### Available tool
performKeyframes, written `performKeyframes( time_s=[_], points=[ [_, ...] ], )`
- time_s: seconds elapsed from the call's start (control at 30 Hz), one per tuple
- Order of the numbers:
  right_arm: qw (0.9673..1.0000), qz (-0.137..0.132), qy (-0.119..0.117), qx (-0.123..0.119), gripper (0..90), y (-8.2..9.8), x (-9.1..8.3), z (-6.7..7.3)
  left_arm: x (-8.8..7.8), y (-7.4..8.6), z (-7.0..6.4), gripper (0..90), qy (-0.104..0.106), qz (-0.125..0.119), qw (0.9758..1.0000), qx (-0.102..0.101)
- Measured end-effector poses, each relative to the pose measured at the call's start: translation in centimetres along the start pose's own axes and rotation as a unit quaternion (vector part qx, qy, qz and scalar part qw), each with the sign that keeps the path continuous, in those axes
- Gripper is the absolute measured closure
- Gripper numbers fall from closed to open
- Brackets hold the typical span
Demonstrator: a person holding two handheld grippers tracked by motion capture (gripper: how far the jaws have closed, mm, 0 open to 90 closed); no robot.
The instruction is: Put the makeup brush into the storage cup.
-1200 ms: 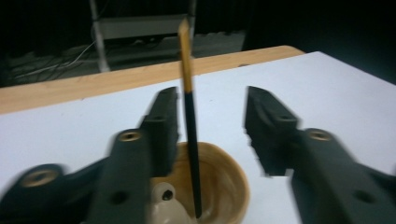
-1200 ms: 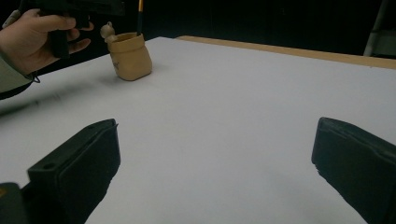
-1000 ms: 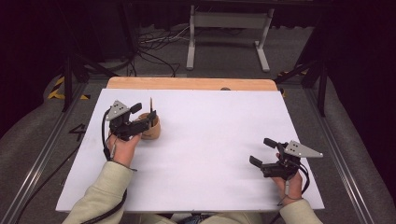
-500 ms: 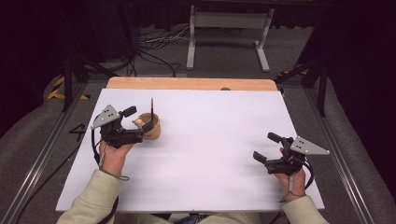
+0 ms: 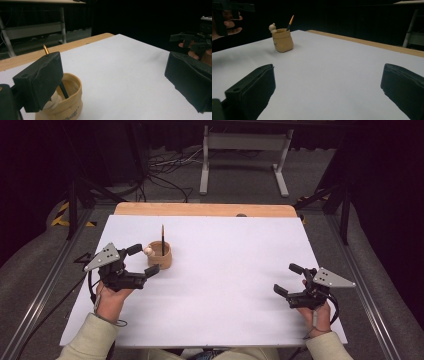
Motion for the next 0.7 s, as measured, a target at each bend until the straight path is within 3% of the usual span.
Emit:
performKeyframes(
  time_s=[0.7],
  points=[
    [0.9996,0.021,-0.014,-0.011,0.0,0.7,0.2,0.6,-1.1,4.1,0.6,0.5,0.031,0.021,0.9991,-0.021]
  ],
)
Point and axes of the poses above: each handheld gripper's, and its own axes: x roughly forward along the jaws, y roughly out of its underside, z roughly to its left, the point moved 4 cm from there along x, roughly forward along the jaws, and after that the axes turned 15 degrees about -y, right-handed, at the moved point
